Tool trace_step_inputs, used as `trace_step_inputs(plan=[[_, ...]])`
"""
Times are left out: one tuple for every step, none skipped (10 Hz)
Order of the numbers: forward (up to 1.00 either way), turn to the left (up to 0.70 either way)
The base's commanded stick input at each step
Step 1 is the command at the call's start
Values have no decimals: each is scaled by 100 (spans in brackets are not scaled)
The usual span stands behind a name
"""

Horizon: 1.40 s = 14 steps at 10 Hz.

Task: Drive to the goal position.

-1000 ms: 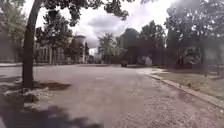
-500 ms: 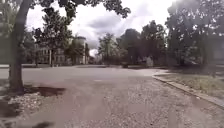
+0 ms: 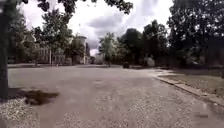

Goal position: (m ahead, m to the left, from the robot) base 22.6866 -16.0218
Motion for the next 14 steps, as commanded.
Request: trace_step_inputs(plan=[[85,0],[85,0],[85,0],[85,0],[85,0],[85,0],[85,0],[85,0],[85,0],[85,0],[85,0],[85,0],[85,0],[85,0]])
